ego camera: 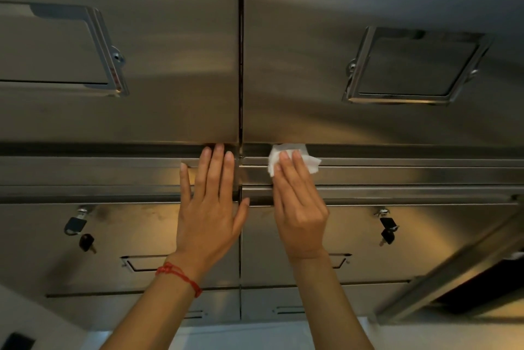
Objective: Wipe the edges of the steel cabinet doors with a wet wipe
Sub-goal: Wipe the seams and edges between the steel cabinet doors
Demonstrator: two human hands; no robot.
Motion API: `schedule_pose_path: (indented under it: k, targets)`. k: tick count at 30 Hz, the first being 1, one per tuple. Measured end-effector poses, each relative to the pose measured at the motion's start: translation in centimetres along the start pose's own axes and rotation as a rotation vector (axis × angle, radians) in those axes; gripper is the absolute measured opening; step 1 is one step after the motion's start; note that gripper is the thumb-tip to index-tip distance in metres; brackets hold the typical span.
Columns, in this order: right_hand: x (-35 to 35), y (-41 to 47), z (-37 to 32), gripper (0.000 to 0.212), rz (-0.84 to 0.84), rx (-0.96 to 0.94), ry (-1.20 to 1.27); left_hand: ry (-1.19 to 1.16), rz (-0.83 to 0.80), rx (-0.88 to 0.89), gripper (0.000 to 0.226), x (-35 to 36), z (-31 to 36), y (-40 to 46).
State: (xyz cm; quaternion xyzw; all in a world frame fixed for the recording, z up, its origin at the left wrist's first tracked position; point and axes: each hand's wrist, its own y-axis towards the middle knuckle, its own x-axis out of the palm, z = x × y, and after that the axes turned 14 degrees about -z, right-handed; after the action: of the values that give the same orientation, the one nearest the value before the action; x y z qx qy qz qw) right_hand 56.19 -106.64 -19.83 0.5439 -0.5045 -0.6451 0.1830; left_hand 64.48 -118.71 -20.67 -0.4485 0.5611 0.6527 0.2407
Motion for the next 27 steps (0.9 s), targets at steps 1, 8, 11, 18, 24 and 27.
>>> schedule_pose_path:
  k: [1, 8, 11, 18, 24, 27]
  targets:
    - [0.2, 0.1, -0.4, 0.025, -0.007, -0.019, 0.014, 0.001, 0.003, 0.000, 0.077, 0.0, 0.0, 0.0]
    - [-0.7, -0.3, 1.0, 0.024, -0.035, 0.010, -0.028, -0.006, 0.001, 0.012, 0.079, -0.1, 0.0, 0.0]
    - [-0.7, -0.3, 0.8, 0.023, 0.001, 0.077, -0.022, -0.008, -0.006, 0.013, 0.080, -0.1, 0.0, 0.0]
    - [0.4, 0.5, -1.2, 0.028, -0.070, -0.056, 0.053, -0.009, -0.021, 0.014, 0.078, 0.1, -0.1, -0.1]
    - [-0.8, -0.3, 0.9, 0.024, -0.034, 0.020, -0.030, -0.003, -0.020, 0.017, 0.077, 0.0, -0.2, -0.1]
    - [-0.3, -0.1, 0.0, 0.024, -0.010, 0.050, 0.009, 0.004, -0.019, 0.010, 0.077, 0.0, -0.1, -0.1]
